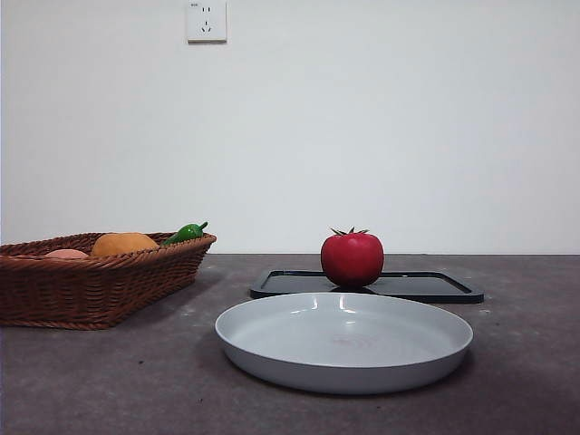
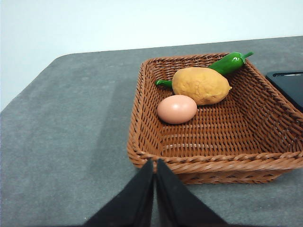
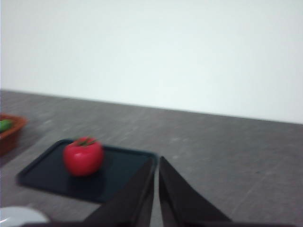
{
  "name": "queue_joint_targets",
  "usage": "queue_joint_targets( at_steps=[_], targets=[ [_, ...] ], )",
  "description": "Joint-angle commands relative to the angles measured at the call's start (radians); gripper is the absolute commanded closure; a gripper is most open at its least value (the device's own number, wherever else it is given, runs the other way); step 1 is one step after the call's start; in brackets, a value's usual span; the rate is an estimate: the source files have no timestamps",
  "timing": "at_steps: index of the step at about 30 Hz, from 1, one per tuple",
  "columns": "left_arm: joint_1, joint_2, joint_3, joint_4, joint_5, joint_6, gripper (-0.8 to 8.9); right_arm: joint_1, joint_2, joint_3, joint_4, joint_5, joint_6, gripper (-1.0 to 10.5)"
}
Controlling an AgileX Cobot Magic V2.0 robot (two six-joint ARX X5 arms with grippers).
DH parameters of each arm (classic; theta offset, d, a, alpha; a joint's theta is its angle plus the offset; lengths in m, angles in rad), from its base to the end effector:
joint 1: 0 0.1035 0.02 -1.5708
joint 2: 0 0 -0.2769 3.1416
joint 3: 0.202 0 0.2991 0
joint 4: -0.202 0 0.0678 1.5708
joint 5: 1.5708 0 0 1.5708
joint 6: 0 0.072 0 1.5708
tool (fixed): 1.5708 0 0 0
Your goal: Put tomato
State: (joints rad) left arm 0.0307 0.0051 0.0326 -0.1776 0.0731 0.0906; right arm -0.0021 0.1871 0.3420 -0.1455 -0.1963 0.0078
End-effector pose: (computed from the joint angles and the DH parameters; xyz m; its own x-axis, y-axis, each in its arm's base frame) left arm 0.1725 0.0000 0.1521 0.9879 -0.0427 -0.1491 0.0549 0.9954 0.0786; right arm 0.1666 0.0137 0.2608 0.9812 0.1930 0.0092 -0.1930 0.9812 0.0060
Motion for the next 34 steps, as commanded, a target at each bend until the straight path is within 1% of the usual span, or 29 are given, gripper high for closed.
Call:
queue_joint_targets(
  at_steps=[1, 5, 8, 13, 20, 23, 34],
  targets=[
    [0.003, -0.002, -0.021, -0.009, -0.003, -0.004, 8.05, -0.003, -0.049, -0.080, 0.074, 0.029, 0.015, 9.4],
    [0.003, -0.002, -0.021, -0.009, -0.003, -0.005, 8.05, -0.002, -0.106, -0.188, 0.145, 0.074, 0.023, 9.4],
    [0.003, -0.002, -0.021, -0.009, -0.003, -0.004, 8.05, -0.002, -0.137, -0.253, 0.170, 0.095, 0.042, 9.4],
    [0.003, -0.002, -0.021, -0.009, -0.003, -0.004, 8.05, -0.002, -0.179, -0.331, 0.167, 0.100, 0.074, 9.4],
    [0.003, -0.002, -0.021, -0.009, -0.003, -0.004, 8.05, -0.002, -0.183, -0.332, 0.048, 0.101, 0.078, 9.4],
    [0.003, -0.002, -0.021, -0.009, -0.003, -0.004, 8.05, -0.002, -0.183, -0.332, -0.032, 0.101, 0.078, 9.4],
    [0.003, -0.002, -0.021, -0.009, -0.003, -0.005, 8.05, -0.002, -0.183, -0.332, -0.011, 0.104, 0.085, 9.4]
  ],
)
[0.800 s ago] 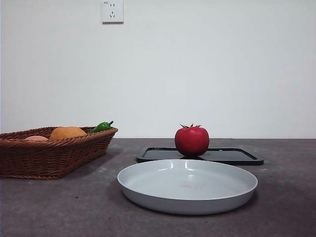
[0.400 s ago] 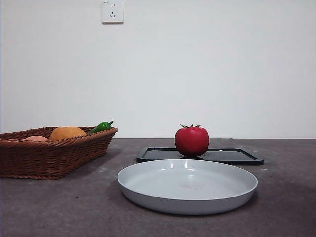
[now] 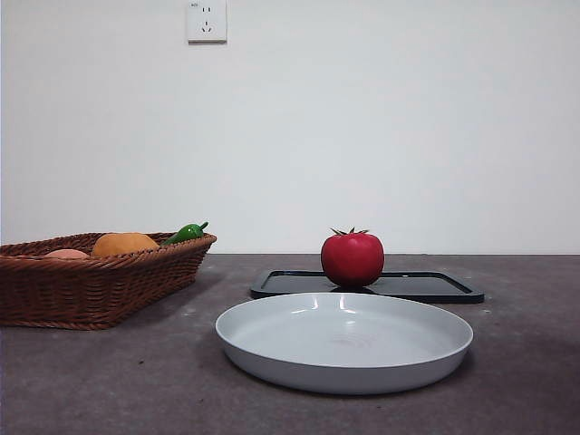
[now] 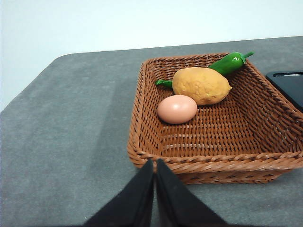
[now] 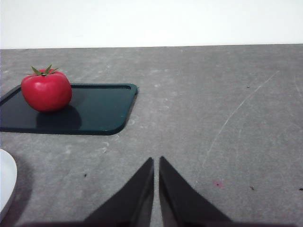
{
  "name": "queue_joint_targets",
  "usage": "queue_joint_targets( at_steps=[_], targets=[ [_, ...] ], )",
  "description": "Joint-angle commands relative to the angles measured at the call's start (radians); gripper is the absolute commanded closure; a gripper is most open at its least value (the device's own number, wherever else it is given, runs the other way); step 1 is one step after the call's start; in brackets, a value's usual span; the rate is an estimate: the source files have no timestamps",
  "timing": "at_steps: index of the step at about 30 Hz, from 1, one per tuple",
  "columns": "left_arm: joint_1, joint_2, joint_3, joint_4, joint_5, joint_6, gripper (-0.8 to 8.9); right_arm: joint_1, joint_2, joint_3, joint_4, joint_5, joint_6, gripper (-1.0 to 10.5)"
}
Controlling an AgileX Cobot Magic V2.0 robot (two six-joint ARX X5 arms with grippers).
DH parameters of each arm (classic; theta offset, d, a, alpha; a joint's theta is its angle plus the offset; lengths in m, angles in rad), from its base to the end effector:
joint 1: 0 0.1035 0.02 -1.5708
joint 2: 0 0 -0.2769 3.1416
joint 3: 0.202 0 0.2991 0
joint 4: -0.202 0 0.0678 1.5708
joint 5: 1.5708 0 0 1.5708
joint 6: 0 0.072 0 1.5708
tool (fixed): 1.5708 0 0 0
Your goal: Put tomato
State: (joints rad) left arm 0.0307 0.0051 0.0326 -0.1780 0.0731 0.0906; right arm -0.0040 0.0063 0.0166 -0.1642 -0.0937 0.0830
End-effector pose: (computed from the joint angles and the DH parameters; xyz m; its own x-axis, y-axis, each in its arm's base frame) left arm 0.1725 0.0000 0.1520 0.9878 -0.0427 -0.1495 0.0550 0.9954 0.0786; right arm 0.1734 0.0060 0.1469 0.9842 0.0896 -0.1526 -0.0755 0.9925 0.0962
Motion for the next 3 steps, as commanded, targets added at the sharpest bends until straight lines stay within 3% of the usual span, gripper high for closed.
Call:
queue_joint_targets(
  at_steps=[1, 3],
  targets=[
    [0.003, -0.002, -0.021, -0.009, -0.003, -0.004, 8.05, 0.000, -0.003, -0.006, 0.008, 0.001, 0.010, 9.4],
    [0.003, -0.002, -0.021, -0.009, -0.003, -0.004, 8.05, 0.000, -0.003, -0.006, 0.008, 0.001, 0.010, 9.4]
  ],
)
